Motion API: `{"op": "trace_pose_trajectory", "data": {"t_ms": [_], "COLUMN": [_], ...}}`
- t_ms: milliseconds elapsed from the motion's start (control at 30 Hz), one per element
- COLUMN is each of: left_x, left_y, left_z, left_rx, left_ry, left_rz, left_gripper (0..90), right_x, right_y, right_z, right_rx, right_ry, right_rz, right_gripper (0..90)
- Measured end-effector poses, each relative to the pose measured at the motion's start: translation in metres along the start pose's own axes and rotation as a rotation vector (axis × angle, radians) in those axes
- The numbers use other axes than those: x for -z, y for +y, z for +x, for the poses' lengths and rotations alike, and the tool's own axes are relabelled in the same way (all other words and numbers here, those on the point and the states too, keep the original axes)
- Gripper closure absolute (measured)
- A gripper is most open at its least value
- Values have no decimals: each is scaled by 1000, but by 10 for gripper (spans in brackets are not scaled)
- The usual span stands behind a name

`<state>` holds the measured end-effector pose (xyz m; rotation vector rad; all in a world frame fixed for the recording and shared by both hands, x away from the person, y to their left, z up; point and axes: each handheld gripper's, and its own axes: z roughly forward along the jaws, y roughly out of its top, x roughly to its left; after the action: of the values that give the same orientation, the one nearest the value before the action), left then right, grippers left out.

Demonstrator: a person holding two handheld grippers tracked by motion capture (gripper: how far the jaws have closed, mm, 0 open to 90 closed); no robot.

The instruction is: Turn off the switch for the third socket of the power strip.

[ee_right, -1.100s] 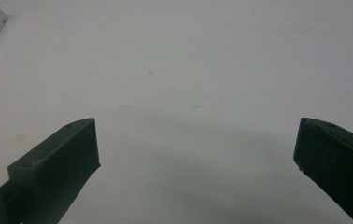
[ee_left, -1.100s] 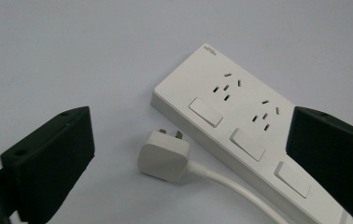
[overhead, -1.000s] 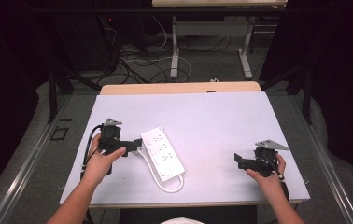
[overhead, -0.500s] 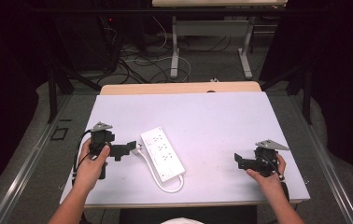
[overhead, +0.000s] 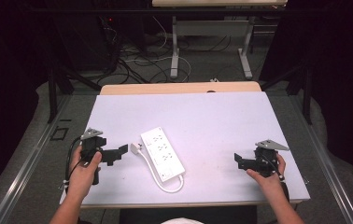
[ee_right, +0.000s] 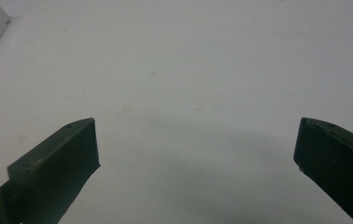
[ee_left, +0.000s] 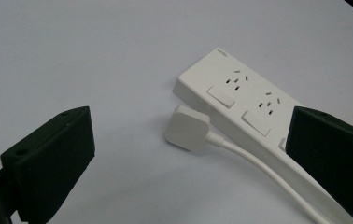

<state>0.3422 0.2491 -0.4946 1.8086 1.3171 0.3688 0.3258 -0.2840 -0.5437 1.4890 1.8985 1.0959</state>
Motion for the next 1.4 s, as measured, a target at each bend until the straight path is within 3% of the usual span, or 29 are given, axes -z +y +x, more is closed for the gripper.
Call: {"op": "trace_pose_trajectory", "data": {"t_ms": [567,733,800,1400], "left_x": [-2,-2,-3,-8], "left_y": [-25,-30,-32,-44], "left_z": [28,34,36,47], "left_rx": [70,87,100,133], "left_ry": [34,30,35,50], "left_rz": [-31,-18,-36,-46], "left_gripper": [35,47,49,53], "right_x": [0,0,0,1], "right_y": [0,0,0,0], "right_z": [-1,-1,-1,-3], "right_rx": [5,3,4,2], "right_ry": [1,-2,1,0], "right_rz": [8,6,7,7], "right_gripper": [0,0,0,0]}}
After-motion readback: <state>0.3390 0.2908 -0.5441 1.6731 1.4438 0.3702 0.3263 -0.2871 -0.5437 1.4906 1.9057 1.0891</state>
